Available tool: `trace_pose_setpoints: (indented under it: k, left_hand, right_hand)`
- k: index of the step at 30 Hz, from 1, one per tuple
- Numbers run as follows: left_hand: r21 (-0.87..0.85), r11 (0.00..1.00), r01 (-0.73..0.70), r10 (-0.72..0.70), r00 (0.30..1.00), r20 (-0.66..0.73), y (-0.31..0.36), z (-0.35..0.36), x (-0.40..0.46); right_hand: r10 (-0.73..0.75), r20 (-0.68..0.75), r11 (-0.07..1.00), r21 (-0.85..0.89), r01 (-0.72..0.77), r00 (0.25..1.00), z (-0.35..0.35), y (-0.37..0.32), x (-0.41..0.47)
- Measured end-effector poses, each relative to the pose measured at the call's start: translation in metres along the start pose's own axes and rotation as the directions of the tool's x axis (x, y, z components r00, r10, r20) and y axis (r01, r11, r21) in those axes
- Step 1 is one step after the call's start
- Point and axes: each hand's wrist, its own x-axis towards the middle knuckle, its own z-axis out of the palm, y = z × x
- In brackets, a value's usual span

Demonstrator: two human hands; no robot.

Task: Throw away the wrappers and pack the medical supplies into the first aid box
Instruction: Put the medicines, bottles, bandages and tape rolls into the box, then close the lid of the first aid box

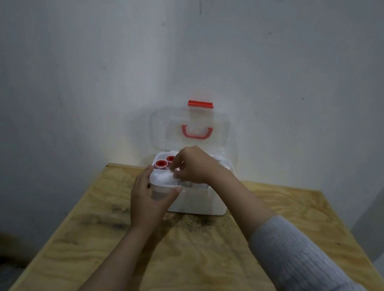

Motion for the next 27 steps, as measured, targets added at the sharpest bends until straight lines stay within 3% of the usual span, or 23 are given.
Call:
trace_pose_setpoints:
  k: [3, 5, 8, 10, 11, 14, 17, 19, 27]
  left_hand:
    - [-0.008, 1.0, -0.004, 0.004, 1.0, 0.002, 0.0, 0.0, -0.001]
    - [-0.007, 1.0, -0.002, 0.002, 1.0, -0.006, 0.0, 0.001, -0.001]
    - [0.011, 1.0, -0.004, 0.004, 1.0, -0.02, -0.002, 0.002, -0.001]
    - [0.016, 1.0, -0.003, 0.004, 1.0, -0.024, -0.003, 0.003, -0.001]
    - [0.016, 1.0, -0.006, 0.006, 1.0, -0.025, -0.003, 0.003, -0.001]
    - [0.022, 1.0, -0.018, 0.019, 1.0, -0.021, -0.003, 0.003, -0.002]
    - [0.024, 0.999, -0.023, 0.023, 1.0, -0.02, -0.002, 0.002, -0.001]
    - [0.031, 0.999, -0.023, 0.024, 1.0, -0.017, -0.001, 0.002, -0.002]
    - [0.008, 1.0, -0.006, 0.006, 1.0, -0.006, 0.003, 0.0, -0.002]
  right_hand:
    - [-0.009, -0.146, 0.998, 0.058, 0.017, 0.989, -0.007, 0.009, -0.007]
    - [0.023, -0.413, 0.993, 0.116, 0.027, 0.91, -0.015, 0.021, -0.012]
    - [0.169, -0.802, 0.974, 0.224, 0.025, 0.572, -0.031, 0.045, -0.015]
    - [0.346, -0.846, 0.932, 0.36, -0.043, 0.405, -0.047, 0.056, -0.018]
    - [0.439, -0.811, 0.894, 0.438, -0.096, 0.387, -0.055, 0.062, -0.017]
    - [0.576, -0.62, 0.801, 0.558, -0.217, 0.532, -0.063, 0.079, -0.011]
    - [0.541, -0.48, 0.778, 0.597, -0.195, 0.69, -0.06, 0.08, -0.009]
    - [0.498, -0.441, 0.8, 0.566, -0.2, 0.747, -0.056, 0.077, -0.01]
    - [0.431, -0.542, 0.862, 0.483, -0.153, 0.721, -0.034, 0.065, -0.043]
